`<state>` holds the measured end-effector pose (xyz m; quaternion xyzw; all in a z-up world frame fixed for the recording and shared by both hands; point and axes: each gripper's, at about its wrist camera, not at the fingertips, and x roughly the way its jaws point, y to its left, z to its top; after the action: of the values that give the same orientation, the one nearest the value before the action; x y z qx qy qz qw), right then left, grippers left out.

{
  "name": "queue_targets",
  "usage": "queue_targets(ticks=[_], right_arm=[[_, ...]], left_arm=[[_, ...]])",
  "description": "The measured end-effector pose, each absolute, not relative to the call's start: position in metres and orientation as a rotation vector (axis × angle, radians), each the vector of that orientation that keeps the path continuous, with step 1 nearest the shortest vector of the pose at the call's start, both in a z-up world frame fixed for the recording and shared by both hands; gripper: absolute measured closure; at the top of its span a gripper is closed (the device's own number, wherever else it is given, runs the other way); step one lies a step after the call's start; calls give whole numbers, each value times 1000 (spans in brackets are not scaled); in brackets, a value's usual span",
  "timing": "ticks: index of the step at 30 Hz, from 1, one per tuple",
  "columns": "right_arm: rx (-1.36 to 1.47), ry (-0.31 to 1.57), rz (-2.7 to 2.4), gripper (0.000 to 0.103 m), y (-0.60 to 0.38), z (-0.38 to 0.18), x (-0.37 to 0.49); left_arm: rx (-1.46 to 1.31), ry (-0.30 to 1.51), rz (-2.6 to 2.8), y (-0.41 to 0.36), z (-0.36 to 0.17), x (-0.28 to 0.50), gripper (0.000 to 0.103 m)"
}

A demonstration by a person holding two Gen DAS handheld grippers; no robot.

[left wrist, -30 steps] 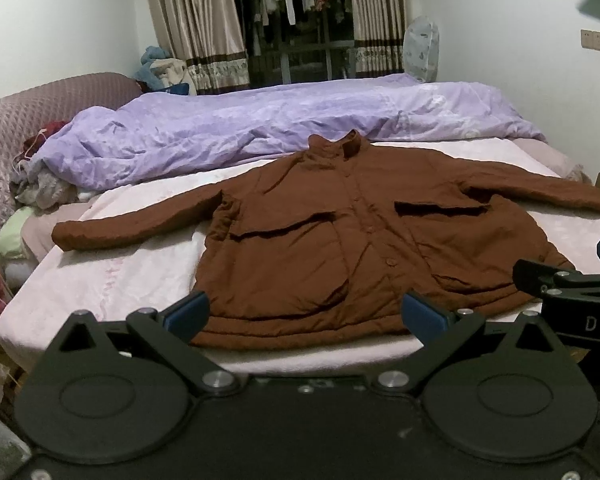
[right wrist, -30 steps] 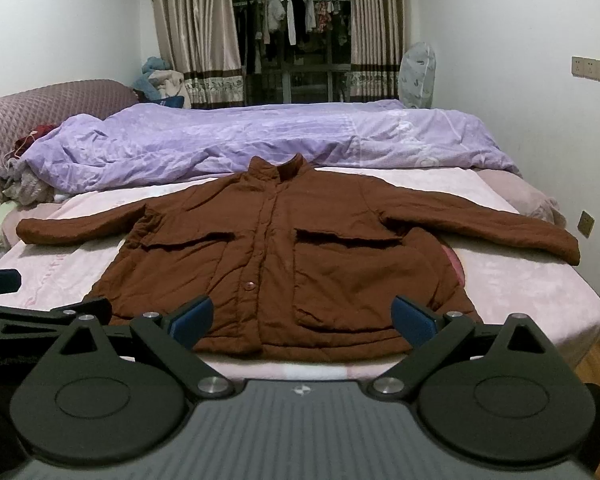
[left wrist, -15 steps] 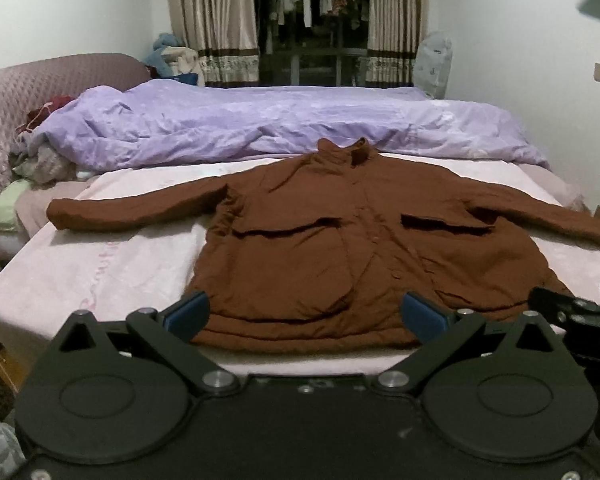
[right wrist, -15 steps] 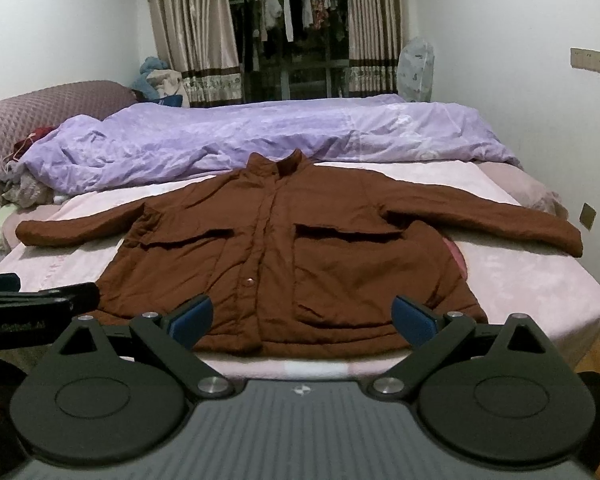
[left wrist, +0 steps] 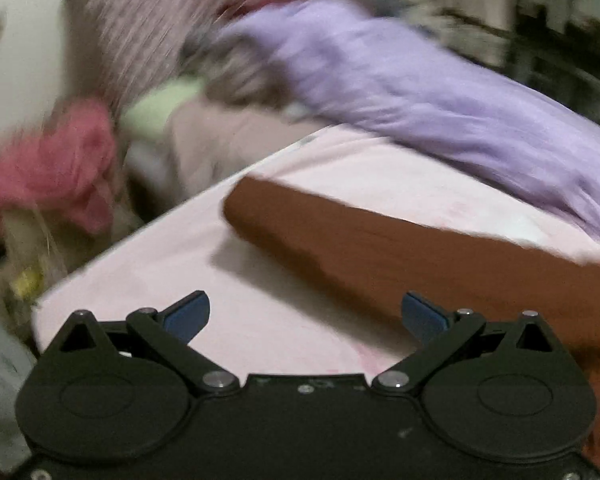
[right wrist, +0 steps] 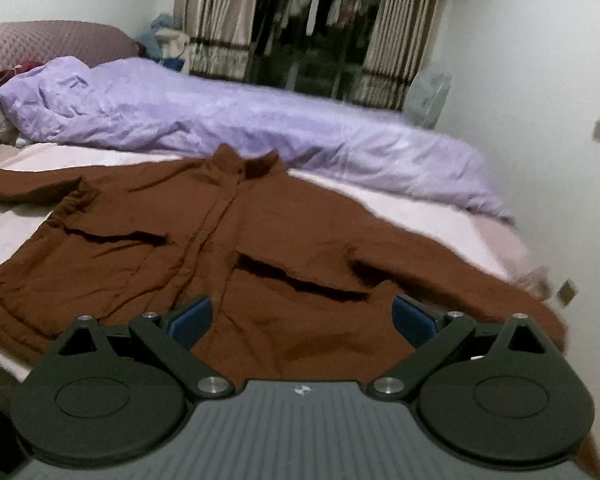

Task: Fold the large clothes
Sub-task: 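Grasp the cuff of the sleeve nearest the left tool, then fold the held sleeve across the jacket body and open the left tool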

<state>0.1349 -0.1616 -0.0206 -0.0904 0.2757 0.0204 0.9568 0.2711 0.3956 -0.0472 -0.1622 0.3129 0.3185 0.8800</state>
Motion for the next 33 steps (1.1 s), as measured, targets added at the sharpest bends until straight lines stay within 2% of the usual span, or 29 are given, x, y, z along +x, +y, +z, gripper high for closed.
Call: queue_targets(ticks=[2, 8, 14, 16, 17, 18, 19, 20, 21, 23, 25, 29, 33], right_arm=[[-162, 598, 42, 0, -166, -26, 158], [-115, 707, 24, 0, -180, -46, 218], [-132, 752, 17, 0, -191, -57, 253], [-136, 760, 23, 0, -197, -58, 266], [-143, 762, 22, 0, -198, -58, 272], [-151, 765, 20, 0, -201, -59, 276], [-159, 767, 14, 0, -203, -59, 281], [-165, 768, 10, 0, -206, -59, 286], [-167, 769, 5, 0, -210, -59, 289], [-159, 774, -5, 0, -221, -57, 296], [-142, 788, -34, 0, -236, -53, 302], [-159, 756, -110, 0, -265, -47, 311], [-150, 728, -193, 0, -288, -52, 314]], left_arm=[[-491, 650, 712, 445, -63, 287, 0], [-728, 687, 732, 511, -120, 317, 0], [-788, 629, 683, 514, -124, 325, 0], [-781, 620, 646, 514, -121, 332, 3], [-753, 630, 650, 512, -121, 339, 8], [-713, 656, 662, 507, -120, 346, 39], [-681, 699, 660, 503, -121, 354, 64], [-636, 706, 671, 497, -119, 359, 66], [-605, 713, 669, 491, -117, 361, 78], [-581, 727, 681, 484, -111, 366, 83], [-542, 710, 691, 473, -100, 368, 92], [-325, 660, 663, 411, -61, 378, 93], [-217, 565, 526, 314, -9, 394, 93]])
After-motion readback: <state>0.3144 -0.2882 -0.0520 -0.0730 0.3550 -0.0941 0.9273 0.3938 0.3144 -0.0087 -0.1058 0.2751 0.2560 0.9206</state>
